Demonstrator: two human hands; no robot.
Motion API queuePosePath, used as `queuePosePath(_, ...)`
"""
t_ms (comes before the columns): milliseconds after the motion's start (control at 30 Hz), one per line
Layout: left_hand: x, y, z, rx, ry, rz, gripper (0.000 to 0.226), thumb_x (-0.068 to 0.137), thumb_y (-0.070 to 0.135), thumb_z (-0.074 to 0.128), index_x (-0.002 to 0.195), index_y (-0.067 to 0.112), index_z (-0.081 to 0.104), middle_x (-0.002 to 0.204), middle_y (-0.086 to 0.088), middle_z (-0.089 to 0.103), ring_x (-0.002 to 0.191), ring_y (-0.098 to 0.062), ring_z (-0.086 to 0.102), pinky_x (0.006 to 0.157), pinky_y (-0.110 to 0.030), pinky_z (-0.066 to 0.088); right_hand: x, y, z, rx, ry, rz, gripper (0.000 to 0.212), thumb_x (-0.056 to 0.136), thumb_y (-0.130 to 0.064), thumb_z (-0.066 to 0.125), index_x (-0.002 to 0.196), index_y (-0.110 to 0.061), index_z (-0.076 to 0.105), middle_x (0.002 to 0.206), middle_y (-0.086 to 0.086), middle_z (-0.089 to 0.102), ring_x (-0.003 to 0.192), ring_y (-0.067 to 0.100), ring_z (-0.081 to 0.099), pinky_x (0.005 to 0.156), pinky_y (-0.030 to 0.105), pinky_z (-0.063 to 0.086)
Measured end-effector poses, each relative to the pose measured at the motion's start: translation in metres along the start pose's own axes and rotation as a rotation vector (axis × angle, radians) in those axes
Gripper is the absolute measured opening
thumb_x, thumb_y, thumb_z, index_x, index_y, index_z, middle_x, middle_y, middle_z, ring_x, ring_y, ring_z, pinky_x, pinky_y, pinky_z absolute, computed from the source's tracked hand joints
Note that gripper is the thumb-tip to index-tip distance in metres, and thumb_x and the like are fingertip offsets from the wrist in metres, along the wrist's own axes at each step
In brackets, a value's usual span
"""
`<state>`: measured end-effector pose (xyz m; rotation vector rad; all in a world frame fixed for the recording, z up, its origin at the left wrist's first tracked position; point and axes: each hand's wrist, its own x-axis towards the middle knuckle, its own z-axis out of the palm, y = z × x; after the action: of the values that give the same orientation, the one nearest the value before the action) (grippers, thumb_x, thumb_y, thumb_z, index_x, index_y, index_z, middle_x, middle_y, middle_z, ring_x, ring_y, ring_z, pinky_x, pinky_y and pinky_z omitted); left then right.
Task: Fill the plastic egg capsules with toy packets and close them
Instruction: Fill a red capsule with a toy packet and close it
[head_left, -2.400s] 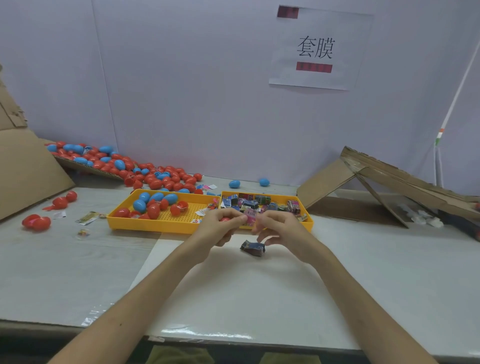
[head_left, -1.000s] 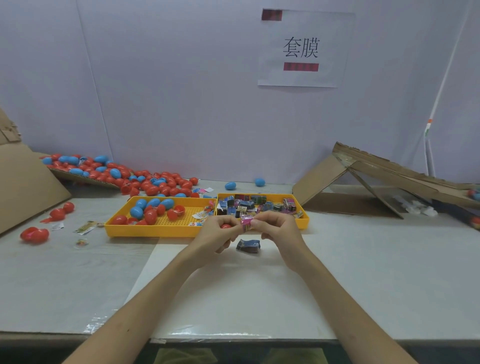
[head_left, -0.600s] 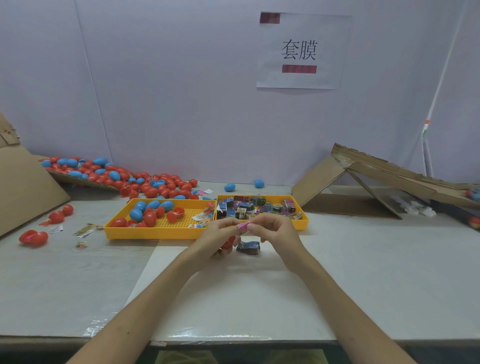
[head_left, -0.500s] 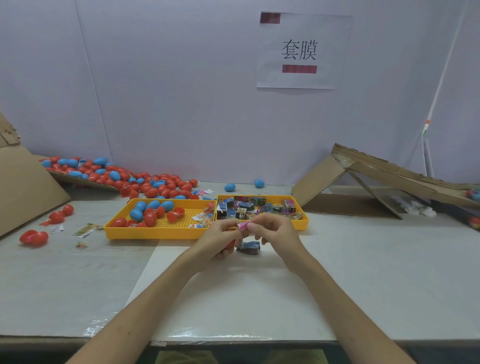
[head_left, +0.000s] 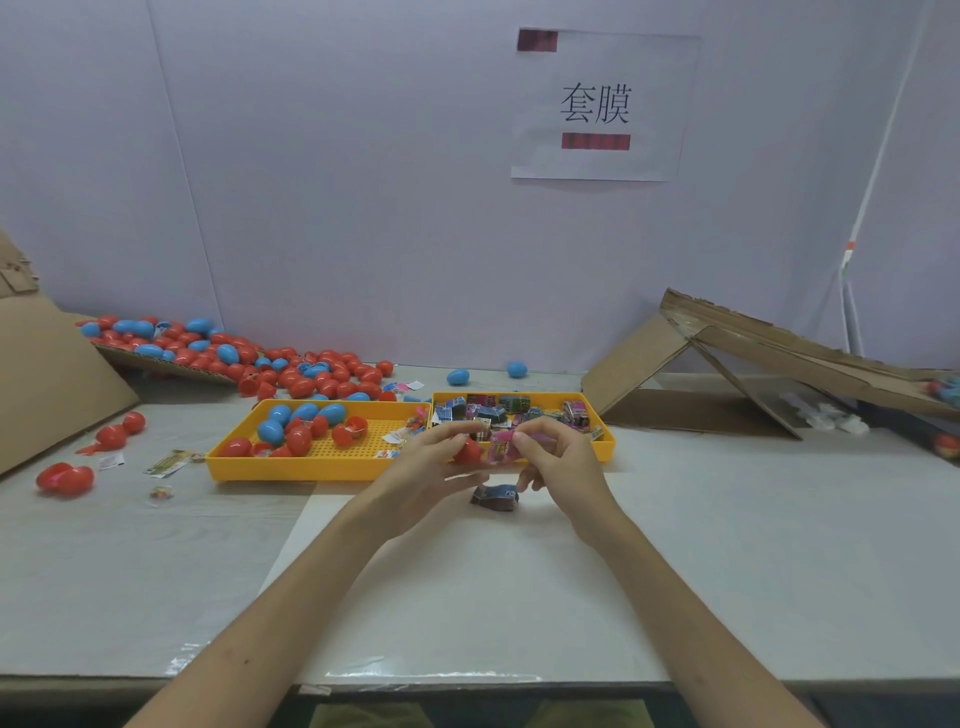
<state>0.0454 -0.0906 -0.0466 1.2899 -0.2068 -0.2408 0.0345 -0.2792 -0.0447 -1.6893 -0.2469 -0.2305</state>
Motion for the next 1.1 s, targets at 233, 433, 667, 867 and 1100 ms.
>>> queuePosePath(233,-0.0027,0.003,-0.0017,0.024,0.103,0.052,0.015,0.093,0.029,0.069,0.104,0.024,0.078,0.097,-0.001,0.073,0.076,-0.011,0.069,0.071,-0.027,0.053,-0.0015,-0.0044,-0.0002,0.032,-0.029,0.008,0.027,0.097,-0.006,0.061,0.094,-0.03,0.075,0.078,-0.006,0.074,0.052,0.016,0.065,0.053,0.02,0.048)
queuePosePath(433,-0.0044,0.0043,-0.0009,-0.106,0.038,0.067,0.029,0.077,0.022,0.079,0.105,0.014,0.078,0.108,-0.014,0.073,0.094,-0.025,0.074,0.076,-0.028,0.06,-0.0021,-0.0061,-0.0011,0.085,-0.044,0.028,0.028,0.097,-0.004,0.061,0.099,-0.029,0.074,0.083,-0.005,0.076,0.057,0.019,0.07,0.054,0.021,0.049)
queuePosePath(667,-0.0043,0.003,-0.0028,0.108,0.024,0.077,0.031,0.076,0.034,0.08,0.107,0.027,0.079,0.1,0.0,0.077,0.086,-0.014,0.071,0.075,-0.027,0.055,-0.0022,-0.0068,-0.001,0.087,-0.048,0.034,0.027,0.097,-0.005,0.061,0.1,-0.028,0.074,0.083,-0.006,0.077,0.059,0.02,0.071,0.055,0.021,0.05)
queuePosePath(867,-0.0042,0.0025,-0.0018,0.08,0.004,0.082,0.03,0.073,0.026,0.082,0.103,0.025,0.08,0.096,-0.001,0.077,0.086,-0.014,0.071,0.076,-0.024,0.056,-0.0036,-0.0075,-0.0004,0.065,-0.055,0.028,0.027,0.097,-0.004,0.059,0.094,-0.025,0.076,0.083,-0.006,0.077,0.061,0.019,0.072,0.056,0.021,0.05)
queuePosePath(1100,-0.0044,0.0031,-0.0008,0.048,-0.043,0.074,0.026,0.093,0.018,0.069,0.118,0.018,0.075,0.106,-0.007,0.076,0.095,-0.021,0.073,0.079,-0.026,0.058,-0.0034,-0.005,-0.0018,-0.007,0.002,-0.047,0.018,0.093,-0.008,0.068,0.09,-0.024,0.075,0.079,-0.006,0.077,0.061,0.017,0.073,0.056,0.019,0.051)
